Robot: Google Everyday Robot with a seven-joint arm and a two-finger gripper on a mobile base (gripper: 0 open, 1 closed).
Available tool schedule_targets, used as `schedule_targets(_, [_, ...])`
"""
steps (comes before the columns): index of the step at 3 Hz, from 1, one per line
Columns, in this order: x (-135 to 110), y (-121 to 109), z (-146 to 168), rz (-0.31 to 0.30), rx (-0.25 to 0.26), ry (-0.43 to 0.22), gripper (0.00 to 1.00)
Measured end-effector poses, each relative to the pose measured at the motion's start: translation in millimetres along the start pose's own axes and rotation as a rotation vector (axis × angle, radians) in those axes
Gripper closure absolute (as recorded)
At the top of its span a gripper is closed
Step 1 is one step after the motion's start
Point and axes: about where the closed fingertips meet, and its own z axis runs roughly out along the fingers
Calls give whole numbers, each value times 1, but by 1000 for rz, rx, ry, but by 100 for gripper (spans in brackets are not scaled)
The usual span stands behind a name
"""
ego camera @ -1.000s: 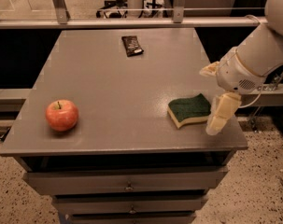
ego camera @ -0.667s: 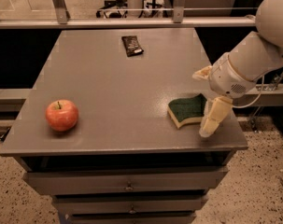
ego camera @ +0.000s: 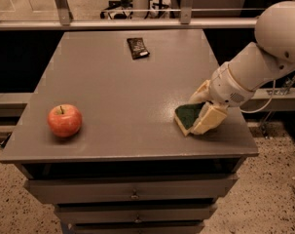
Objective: Pick sponge
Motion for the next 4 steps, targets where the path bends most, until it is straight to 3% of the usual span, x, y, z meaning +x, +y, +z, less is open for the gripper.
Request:
schedule_targets(1, [-1, 0, -1, 5, -2, -4, 68])
schedule_targets(2, [-1, 0, -1, 5, -2, -4, 100])
schedule_targets(4, [-10, -8, -8, -25, 17, -8, 100])
